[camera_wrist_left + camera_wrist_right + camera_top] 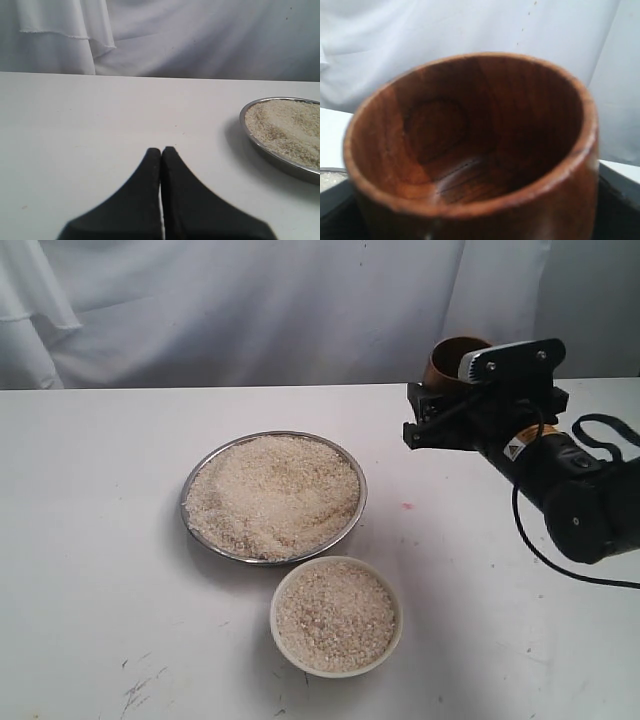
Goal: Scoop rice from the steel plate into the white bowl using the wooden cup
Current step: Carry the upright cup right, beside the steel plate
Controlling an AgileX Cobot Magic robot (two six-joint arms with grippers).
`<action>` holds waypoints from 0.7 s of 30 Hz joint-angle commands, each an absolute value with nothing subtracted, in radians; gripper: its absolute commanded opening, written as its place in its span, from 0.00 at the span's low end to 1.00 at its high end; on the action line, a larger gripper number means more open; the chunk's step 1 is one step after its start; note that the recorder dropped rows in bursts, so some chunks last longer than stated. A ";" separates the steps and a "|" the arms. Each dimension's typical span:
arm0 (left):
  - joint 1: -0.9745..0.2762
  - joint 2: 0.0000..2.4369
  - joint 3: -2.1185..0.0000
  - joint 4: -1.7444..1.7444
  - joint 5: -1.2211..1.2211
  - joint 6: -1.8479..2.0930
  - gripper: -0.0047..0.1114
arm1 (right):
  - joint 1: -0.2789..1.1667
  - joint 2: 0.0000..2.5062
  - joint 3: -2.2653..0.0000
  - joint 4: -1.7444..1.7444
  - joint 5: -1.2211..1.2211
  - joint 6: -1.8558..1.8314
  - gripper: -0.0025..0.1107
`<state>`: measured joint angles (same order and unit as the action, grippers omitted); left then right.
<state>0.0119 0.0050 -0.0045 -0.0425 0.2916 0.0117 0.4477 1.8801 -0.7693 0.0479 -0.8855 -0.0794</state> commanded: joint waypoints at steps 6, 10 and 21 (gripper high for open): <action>0.010 0.000 0.000 -0.043 0.285 0.009 0.04 | 0.383 1.998 -0.775 -0.221 -0.998 -0.068 0.02; 0.010 0.000 0.000 -0.043 0.285 0.009 0.04 | 0.342 2.038 -0.807 -0.381 -0.991 0.000 0.02; 0.010 0.000 0.000 -0.043 0.285 0.009 0.04 | 0.242 2.136 -0.878 -0.665 -1.018 0.169 0.02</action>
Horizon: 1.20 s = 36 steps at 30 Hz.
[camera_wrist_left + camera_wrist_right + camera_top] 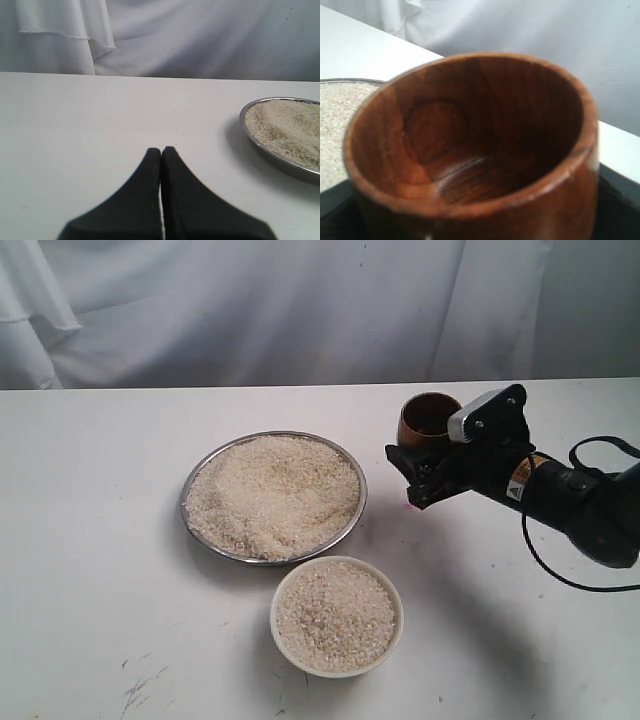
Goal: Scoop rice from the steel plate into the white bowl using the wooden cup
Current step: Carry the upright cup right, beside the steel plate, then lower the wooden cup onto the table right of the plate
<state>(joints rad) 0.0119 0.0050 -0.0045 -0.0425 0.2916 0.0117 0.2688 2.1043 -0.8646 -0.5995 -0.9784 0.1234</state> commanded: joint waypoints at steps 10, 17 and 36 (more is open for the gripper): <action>0.010 0.000 0.000 -0.043 0.285 0.009 0.04 | 0.229 2.235 -0.894 -0.832 -1.041 0.172 0.02; 0.010 0.000 0.000 -0.043 0.285 0.009 0.04 | 0.229 2.256 -0.907 -0.855 -1.008 0.172 0.02; 0.010 0.000 0.000 -0.043 0.285 0.009 0.04 | 0.229 2.256 -0.907 -0.817 -0.971 0.325 0.72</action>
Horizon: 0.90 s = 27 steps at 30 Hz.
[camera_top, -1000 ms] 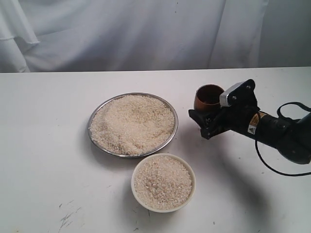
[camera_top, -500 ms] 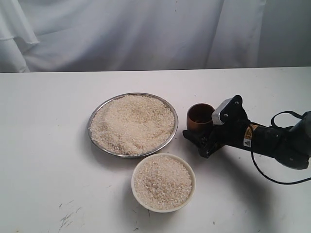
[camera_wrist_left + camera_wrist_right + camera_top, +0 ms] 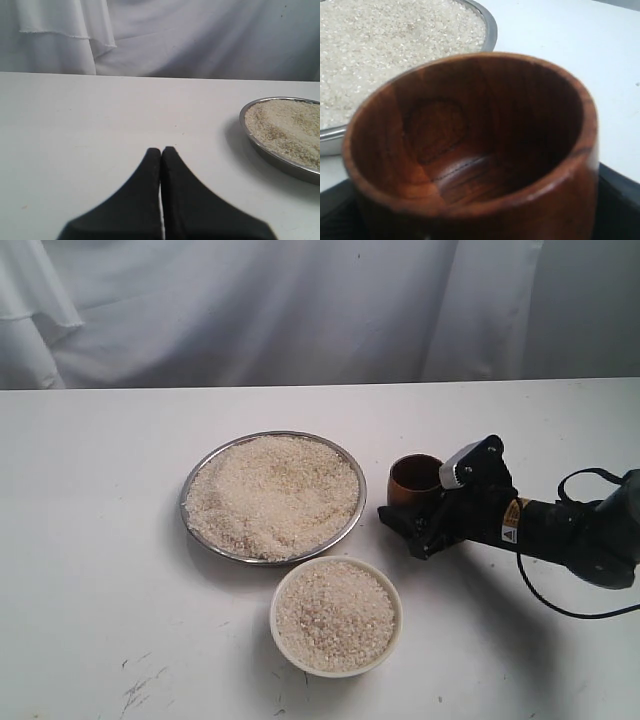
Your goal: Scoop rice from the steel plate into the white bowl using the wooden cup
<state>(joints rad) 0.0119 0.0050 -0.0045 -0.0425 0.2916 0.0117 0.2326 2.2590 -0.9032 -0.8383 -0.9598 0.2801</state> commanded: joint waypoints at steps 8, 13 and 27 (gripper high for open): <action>0.010 0.000 0.000 -0.043 0.285 0.009 0.04 | 0.229 2.256 -0.907 -0.804 -0.971 0.327 0.79; 0.010 0.000 0.000 -0.043 0.285 0.009 0.04 | 0.229 2.228 -0.905 -0.804 -0.969 0.381 0.79; 0.010 0.000 0.000 -0.043 0.285 0.009 0.04 | 0.248 1.972 -0.905 -0.825 -0.829 0.557 0.79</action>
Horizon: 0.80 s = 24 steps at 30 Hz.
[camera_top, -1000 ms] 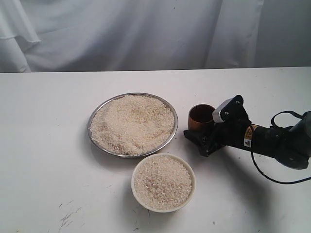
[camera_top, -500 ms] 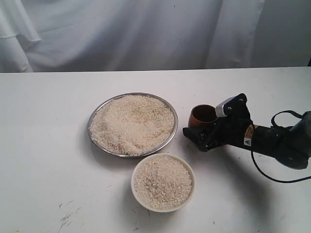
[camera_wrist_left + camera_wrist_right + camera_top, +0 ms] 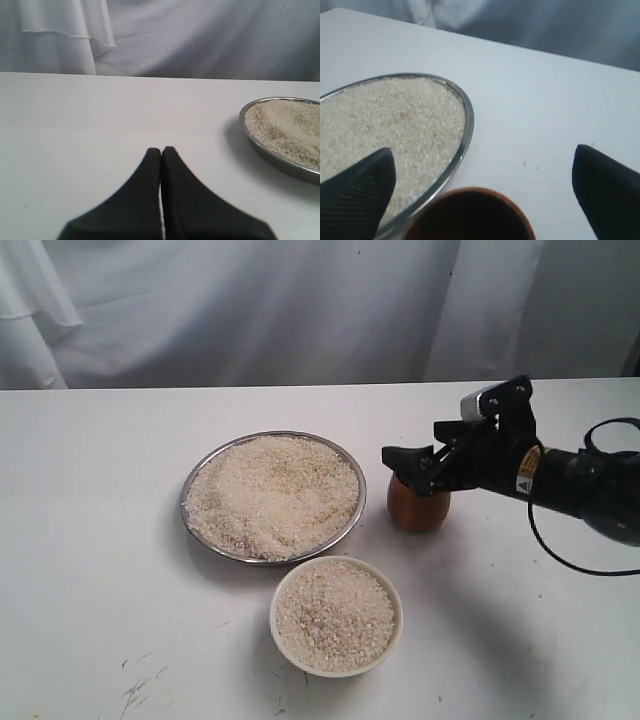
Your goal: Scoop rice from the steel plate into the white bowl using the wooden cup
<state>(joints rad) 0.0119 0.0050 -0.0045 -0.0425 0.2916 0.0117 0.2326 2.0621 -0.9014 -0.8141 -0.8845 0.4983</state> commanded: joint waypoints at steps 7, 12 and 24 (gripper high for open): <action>0.010 0.000 0.000 -0.043 0.285 0.009 0.04 | 0.316 1.726 -0.905 -0.769 -0.550 0.619 0.66; 0.010 0.000 0.000 -0.043 0.285 0.009 0.04 | 0.359 1.573 -0.905 -0.766 -0.360 0.787 0.30; 0.010 0.000 0.000 -0.043 0.285 0.009 0.04 | 0.425 1.323 -0.905 -0.768 -0.105 0.867 0.02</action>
<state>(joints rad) 0.0119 0.0050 -0.0045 -0.0425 0.2916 0.0117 0.4190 1.3495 -0.9014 -0.7744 -0.1078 0.8361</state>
